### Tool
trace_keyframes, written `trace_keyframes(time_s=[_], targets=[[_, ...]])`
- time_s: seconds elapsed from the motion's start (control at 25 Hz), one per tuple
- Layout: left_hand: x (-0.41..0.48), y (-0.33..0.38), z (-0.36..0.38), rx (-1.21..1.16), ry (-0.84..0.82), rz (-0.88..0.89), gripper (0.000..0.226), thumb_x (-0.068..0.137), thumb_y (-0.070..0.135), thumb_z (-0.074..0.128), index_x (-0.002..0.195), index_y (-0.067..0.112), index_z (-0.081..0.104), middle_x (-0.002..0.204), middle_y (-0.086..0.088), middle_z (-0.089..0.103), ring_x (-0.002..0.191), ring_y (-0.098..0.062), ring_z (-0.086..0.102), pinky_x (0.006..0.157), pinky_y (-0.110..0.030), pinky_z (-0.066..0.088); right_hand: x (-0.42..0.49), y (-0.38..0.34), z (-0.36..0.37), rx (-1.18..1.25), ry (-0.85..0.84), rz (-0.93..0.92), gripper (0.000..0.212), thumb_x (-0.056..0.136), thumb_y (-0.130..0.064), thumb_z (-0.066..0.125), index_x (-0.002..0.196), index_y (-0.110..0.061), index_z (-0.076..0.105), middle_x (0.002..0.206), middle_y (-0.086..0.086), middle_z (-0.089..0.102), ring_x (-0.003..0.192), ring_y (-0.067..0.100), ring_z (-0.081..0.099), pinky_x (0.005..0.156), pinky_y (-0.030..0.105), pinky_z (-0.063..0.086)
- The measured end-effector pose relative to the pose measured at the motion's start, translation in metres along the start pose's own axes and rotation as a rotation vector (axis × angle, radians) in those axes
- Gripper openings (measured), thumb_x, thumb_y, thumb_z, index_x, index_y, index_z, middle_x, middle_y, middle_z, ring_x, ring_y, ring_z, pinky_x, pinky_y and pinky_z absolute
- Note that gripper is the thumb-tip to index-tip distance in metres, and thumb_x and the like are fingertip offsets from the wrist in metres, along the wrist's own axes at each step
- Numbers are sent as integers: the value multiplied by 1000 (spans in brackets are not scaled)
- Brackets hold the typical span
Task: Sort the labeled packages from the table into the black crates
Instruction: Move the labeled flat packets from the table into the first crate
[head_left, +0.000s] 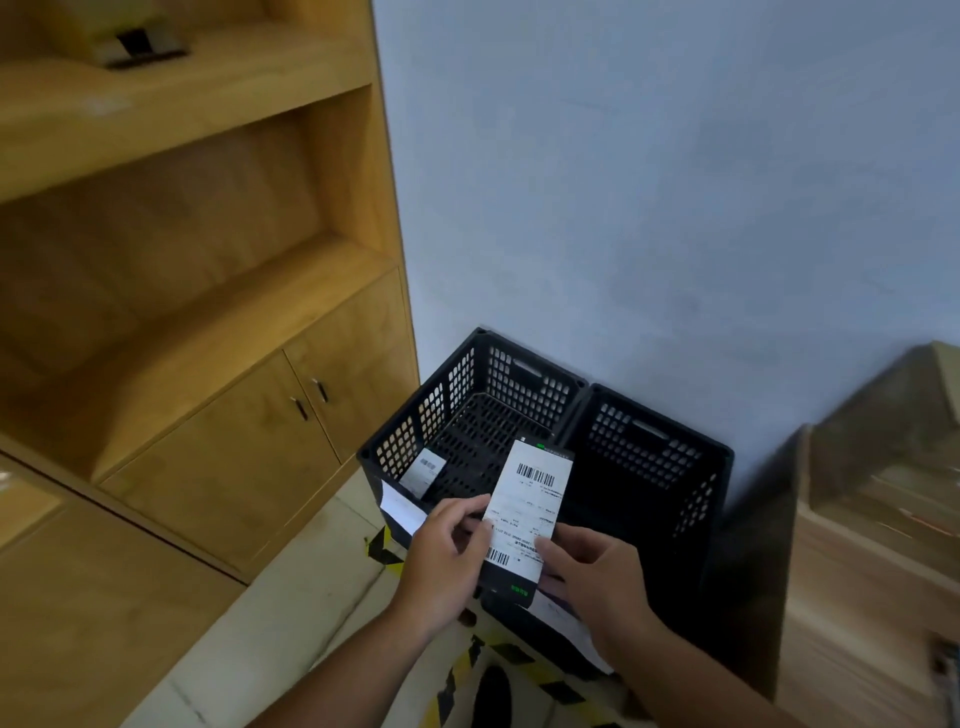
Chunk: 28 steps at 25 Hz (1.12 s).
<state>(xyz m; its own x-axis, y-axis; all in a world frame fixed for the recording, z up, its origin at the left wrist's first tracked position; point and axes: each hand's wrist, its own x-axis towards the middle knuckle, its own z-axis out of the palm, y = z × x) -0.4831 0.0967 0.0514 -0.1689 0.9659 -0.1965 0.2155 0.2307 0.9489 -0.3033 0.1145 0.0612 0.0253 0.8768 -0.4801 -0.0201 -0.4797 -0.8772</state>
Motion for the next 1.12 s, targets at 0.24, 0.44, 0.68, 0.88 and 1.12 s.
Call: trace_keyframes(time_s=[0.24, 0.44, 0.68, 0.88, 1.12], targets=[[72, -4, -53, 60, 21, -8, 28, 102, 18, 59, 119, 39, 68, 119, 14, 63, 105, 6, 62, 78, -21, 60, 68, -21, 63, -37, -69, -2, 21, 92, -3, 71, 113, -5, 75, 99, 4, 81, 92, 21, 78, 81, 42, 65], [134, -10, -98, 79, -27, -1, 26, 102, 18, 59, 121, 36, 65, 120, 10, 61, 103, 6, 62, 73, -16, 59, 109, -40, 118, -53, -25, 2, 20, 91, -4, 73, 111, -3, 75, 98, 4, 80, 90, 20, 78, 79, 41, 65], [225, -29, -161, 119, -198, 11, 27, 103, 21, 58, 128, 28, 67, 119, 9, 64, 108, -7, 65, 80, -30, 64, 151, -53, 190, -32, 107, -12, 22, 90, -4, 74, 112, -5, 75, 101, 6, 80, 90, 19, 78, 77, 36, 65], [285, -34, -206, 173, -316, 31, 28, 100, 26, 59, 127, 32, 66, 119, 15, 62, 106, -4, 66, 77, -32, 64, 174, -58, 246, 89, 215, 11, 21, 89, 1, 73, 110, -3, 76, 100, 7, 80, 88, 19, 78, 71, 31, 64], [317, -43, -216, 203, -378, 36, 28, 101, 22, 60, 125, 35, 66, 119, 17, 62, 107, -2, 64, 80, -34, 64, 196, -56, 267, 87, 285, 49, 20, 89, -1, 74, 107, -8, 77, 96, 0, 81, 87, 16, 78, 71, 32, 64]])
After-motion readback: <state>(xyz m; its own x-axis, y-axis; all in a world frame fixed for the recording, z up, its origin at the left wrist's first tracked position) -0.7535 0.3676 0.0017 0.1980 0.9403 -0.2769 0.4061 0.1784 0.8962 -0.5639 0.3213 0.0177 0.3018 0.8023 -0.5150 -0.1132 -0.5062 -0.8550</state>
